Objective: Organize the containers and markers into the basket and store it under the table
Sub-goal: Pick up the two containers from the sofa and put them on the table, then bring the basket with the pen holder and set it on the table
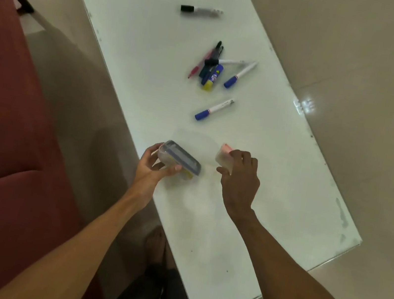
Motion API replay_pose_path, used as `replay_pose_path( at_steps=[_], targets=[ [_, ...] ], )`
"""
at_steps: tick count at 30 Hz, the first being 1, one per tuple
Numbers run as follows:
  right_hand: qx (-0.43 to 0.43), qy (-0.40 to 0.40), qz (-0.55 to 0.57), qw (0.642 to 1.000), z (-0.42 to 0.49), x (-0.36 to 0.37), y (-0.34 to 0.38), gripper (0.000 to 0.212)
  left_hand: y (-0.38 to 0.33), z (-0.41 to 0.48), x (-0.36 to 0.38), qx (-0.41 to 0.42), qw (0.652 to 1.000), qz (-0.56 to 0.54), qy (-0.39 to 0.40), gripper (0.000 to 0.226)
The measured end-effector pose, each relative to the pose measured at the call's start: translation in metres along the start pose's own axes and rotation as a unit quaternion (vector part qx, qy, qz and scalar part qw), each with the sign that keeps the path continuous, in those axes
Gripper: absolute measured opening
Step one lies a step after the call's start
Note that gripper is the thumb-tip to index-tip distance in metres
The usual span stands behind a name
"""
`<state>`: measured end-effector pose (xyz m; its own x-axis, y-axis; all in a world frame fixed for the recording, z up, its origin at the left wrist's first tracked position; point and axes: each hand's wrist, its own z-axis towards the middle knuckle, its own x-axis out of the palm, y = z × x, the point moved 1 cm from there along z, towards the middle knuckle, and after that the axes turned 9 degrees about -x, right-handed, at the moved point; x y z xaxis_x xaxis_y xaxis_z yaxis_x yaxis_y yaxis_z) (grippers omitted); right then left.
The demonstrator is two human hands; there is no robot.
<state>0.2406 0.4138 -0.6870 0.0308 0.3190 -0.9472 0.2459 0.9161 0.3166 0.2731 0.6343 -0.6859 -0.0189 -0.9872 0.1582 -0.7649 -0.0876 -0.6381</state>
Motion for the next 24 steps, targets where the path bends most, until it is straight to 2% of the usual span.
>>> replay_pose_path(
  at_steps=[4, 9, 15, 19, 24],
  targets=[
    [-0.013, -0.009, -0.007, 1.0, -0.006, 0.023, 0.009, 0.043, 0.001, 0.013, -0.013, 0.008, 0.999, 0.034, 0.006, 0.083],
    [-0.034, 0.018, 0.018, 0.999, -0.03, 0.036, 0.021, 0.039, -0.004, 0.017, -0.042, -0.003, 0.998, 0.064, 0.017, 0.074],
    [-0.013, 0.059, 0.028, 0.998, -0.025, 0.037, 0.03, 0.038, -0.006, 0.017, -0.047, 0.015, 0.988, 0.149, -0.047, 0.06],
    [0.004, 0.087, 0.051, 0.995, -0.007, 0.03, 0.037, 0.042, -0.008, 0.018, -0.042, -0.003, 0.969, 0.233, -0.084, 0.063],
    [-0.004, 0.097, 0.068, 0.993, -0.003, 0.009, 0.039, 0.039, -0.018, 0.008, -0.037, 0.012, 0.941, 0.316, -0.122, 0.063]
  ],
)
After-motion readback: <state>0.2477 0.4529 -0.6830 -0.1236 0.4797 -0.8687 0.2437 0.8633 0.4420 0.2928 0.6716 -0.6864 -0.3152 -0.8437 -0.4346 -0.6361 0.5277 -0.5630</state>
